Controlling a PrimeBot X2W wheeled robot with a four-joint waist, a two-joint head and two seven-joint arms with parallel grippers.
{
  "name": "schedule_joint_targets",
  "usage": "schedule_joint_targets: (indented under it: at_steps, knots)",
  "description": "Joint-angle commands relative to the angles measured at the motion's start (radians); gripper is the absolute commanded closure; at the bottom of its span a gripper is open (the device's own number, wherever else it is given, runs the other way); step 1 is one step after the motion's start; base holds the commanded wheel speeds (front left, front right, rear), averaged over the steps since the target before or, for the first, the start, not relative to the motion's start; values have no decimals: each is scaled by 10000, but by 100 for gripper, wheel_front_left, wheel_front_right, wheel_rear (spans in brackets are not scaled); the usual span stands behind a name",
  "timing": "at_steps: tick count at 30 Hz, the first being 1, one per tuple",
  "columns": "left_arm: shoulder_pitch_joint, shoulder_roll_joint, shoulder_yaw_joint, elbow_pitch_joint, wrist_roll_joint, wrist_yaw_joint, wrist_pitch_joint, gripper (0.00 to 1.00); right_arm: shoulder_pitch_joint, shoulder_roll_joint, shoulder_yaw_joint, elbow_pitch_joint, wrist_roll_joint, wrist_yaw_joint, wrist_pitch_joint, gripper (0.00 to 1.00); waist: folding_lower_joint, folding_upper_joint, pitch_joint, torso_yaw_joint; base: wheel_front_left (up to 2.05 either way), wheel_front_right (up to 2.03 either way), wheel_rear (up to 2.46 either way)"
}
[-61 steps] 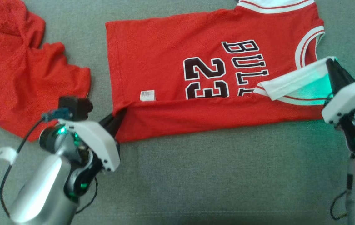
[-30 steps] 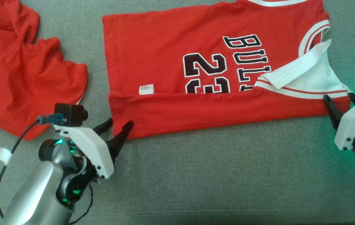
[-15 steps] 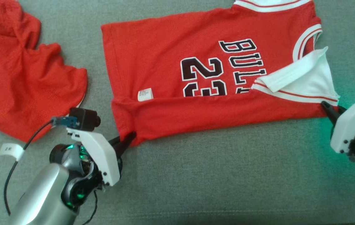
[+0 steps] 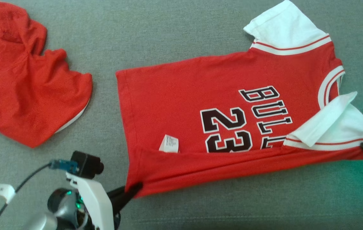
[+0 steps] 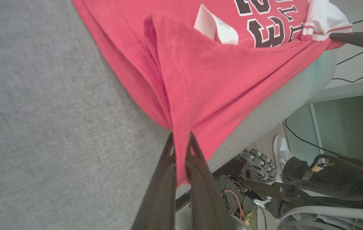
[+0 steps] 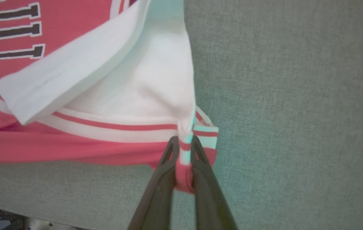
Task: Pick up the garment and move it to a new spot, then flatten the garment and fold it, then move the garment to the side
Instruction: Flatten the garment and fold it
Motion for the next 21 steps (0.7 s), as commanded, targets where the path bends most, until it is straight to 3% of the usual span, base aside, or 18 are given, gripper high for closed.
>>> schedule_joint_targets:
  at_steps: [1, 2, 3, 7, 11, 15, 21]
  knots:
    - [-190, 308, 487, -280, -25, 77, -85, 92, 6, -484, -162, -319, -41, -9, -26, 100, 0, 0, 16, -3, 0, 0, 0]
    - [-105, 248, 405, -295, -6, 80, -117, 45, 104, -449, -109, -341, -75, -9, -47, 64, 0, 0, 35, 3, 0, 0, 0]
    - [-53, 184, 333, -294, 30, 93, -157, 0, 177, -448, -19, -376, -116, -9, -94, 0, 0, 0, 56, 16, 0, 0, 0]
    - [-82, 69, 348, -327, 165, 199, -377, 0, 222, -553, 78, -581, -207, -9, -310, 0, 0, 0, 177, 98, 0, 0, 0]
    - [-468, 376, 763, -549, 347, 288, -512, 0, -491, -777, -276, -1178, 86, -9, -411, 0, 0, 0, 419, 193, 0, 0, 0]
    - [-1695, 464, 1084, -533, 696, 417, -486, 0, -2443, -524, -634, -1458, -16, -9, -394, 0, 0, 0, 925, 387, 0, 0, 0]
    - [-4550, -448, 700, 1060, 1275, 377, -351, 0, -5900, 225, 1, -125, -1310, -9, 72, 0, 0, 0, 1906, 966, 0, 0, 0]
